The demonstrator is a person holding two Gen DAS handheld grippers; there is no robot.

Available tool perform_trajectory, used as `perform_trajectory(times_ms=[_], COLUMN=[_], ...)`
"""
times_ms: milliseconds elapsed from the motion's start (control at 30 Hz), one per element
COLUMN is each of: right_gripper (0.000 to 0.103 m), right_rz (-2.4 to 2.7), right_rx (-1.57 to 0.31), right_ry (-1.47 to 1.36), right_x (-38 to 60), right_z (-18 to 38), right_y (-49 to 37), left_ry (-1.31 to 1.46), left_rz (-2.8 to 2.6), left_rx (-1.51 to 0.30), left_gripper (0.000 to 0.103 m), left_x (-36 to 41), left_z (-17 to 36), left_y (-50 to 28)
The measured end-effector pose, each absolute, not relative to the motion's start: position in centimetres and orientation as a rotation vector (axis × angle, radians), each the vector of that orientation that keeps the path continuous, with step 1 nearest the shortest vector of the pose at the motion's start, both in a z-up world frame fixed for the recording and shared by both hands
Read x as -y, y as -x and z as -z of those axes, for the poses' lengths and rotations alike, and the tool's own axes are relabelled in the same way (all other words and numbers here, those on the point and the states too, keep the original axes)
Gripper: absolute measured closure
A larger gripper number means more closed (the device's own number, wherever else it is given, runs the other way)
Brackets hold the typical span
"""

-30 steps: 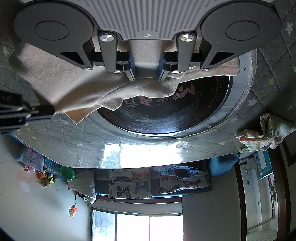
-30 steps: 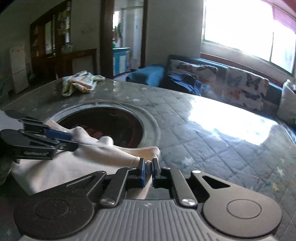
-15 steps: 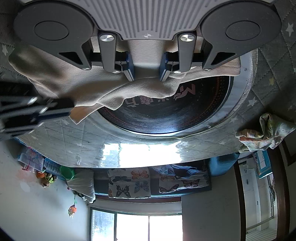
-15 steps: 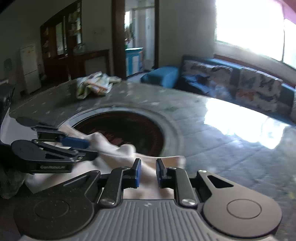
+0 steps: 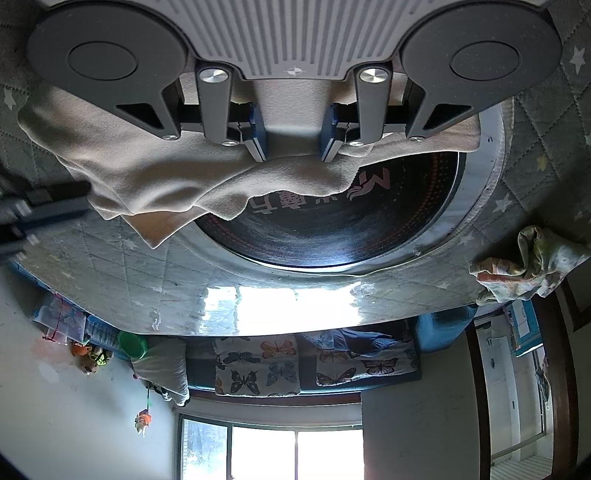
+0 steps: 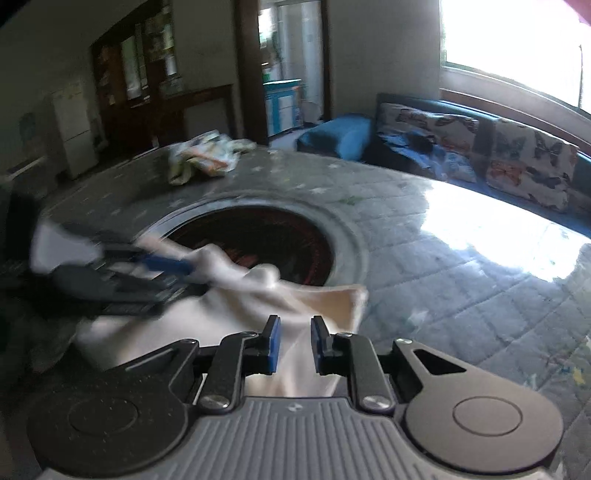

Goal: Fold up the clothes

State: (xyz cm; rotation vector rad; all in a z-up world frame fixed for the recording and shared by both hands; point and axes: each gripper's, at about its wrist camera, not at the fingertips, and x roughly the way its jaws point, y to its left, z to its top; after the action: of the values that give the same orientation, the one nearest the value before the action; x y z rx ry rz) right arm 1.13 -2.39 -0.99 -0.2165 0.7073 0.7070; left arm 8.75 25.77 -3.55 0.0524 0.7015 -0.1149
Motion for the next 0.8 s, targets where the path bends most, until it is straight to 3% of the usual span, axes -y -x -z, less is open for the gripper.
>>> perform_trajectory(times_ms=[500, 600, 800], right_gripper=[0.087, 0.087, 0.086], right_rz=[-0.696, -0.715, -0.713], right_rx=[-0.696, -0.723, -0.703], right_ry=[0.273, 0.262, 0.243], right_x=[2.9, 2.3, 2.1], right_z=[2.0, 2.5, 1.9], right_y=[2.8, 2.4, 1.9], left_ry=[-0.067, -0.062, -0.059], left_rz=[0.108, 0.117, 0.141], left_rx=[-0.705, -0.692, -0.635], left_gripper=[0.064, 0.051, 0.051], left_x=[-25.6, -25.8, -26.5], left_z=[3.5, 3.0, 1.5], left_y=[-8.8, -8.2, -4.9])
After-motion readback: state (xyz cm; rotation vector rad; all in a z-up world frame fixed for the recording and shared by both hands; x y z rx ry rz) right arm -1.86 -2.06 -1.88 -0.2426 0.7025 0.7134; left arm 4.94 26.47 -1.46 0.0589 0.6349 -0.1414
